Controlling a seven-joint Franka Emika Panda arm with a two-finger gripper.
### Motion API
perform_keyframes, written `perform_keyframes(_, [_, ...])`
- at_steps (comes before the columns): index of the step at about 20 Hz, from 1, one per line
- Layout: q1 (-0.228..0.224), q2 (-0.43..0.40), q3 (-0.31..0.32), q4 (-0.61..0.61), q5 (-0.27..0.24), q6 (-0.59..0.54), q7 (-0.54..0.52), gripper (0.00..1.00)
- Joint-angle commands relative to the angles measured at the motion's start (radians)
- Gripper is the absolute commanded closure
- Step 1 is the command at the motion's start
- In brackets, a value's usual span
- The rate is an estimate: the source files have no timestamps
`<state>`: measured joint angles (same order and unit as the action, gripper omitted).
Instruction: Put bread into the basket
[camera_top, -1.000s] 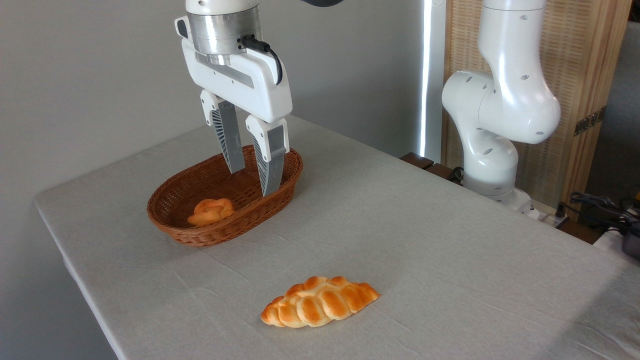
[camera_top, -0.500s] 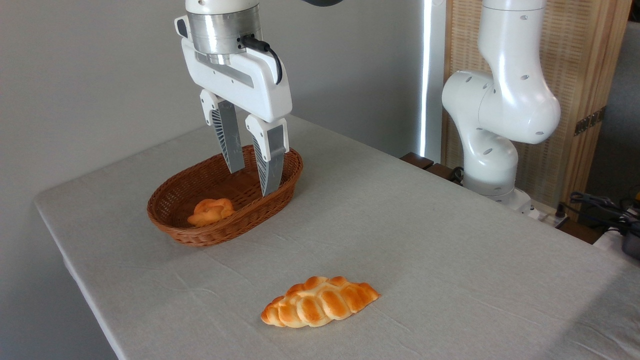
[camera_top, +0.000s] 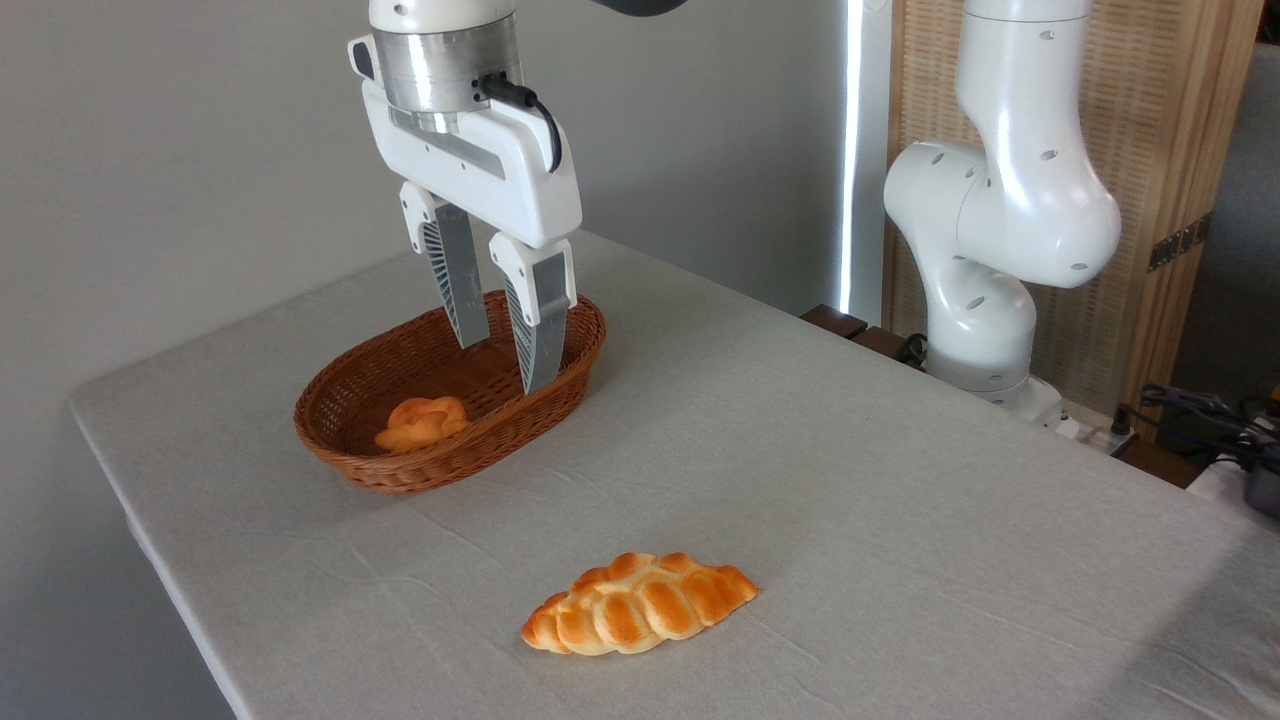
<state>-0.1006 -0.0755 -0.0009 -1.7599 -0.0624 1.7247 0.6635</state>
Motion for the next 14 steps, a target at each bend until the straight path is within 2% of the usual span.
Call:
perform_keyframes(1, [-0.01, 0.057, 0.01, -0.006, -0.005, 0.004, 0.001, 0.0])
perform_keyframes(4, [0.001, 0.082, 0.018, -0.067, 0.007, 0.071, 0.071, 0.0])
perform_keyframes(6, [0.015, 0.083, 0.065, -0.095, 0.015, 0.12, 0.105, 0.0])
perform_keyframes(11, [0.018, 0.134, 0.151, -0.142, 0.016, 0.196, 0.367, 0.0])
perform_keyframes(14, [0.018, 0.189, 0.168, -0.142, 0.1, 0.2, 0.444, 0.0])
